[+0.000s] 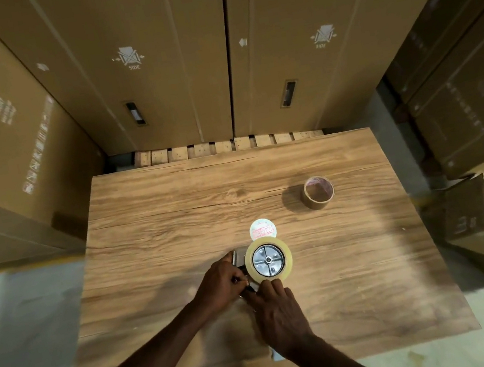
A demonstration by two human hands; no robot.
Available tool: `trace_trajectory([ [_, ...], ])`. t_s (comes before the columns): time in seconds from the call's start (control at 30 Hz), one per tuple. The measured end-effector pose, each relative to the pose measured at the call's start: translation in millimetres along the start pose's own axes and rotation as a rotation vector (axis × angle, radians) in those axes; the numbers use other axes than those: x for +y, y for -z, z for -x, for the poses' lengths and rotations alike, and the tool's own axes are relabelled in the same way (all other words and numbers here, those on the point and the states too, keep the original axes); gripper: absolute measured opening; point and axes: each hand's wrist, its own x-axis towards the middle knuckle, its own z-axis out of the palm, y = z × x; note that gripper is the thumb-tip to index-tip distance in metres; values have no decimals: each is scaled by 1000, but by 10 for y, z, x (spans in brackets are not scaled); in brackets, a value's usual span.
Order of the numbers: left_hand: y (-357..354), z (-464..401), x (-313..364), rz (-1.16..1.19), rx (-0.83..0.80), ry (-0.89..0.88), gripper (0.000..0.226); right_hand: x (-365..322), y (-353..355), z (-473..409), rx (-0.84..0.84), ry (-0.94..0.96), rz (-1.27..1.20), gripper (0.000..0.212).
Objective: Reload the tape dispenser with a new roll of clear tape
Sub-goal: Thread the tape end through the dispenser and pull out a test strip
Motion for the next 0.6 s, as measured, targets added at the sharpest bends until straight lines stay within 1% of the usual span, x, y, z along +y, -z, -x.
trace_trajectory([
  [0.27,-56,75,54,30,12,22,11,149,38,140,-9,49,-68,67],
  [0.33,-42,82,72,42,12,35,11,185,48,160,-5,69,-108,65],
  [0.43,-6,83,69,51,0,22,16,241,38,150,-27,97,-123,62],
  [0.6,16,62,59,21,-27,-20,10,356,1,101,-53,189,-90,62],
])
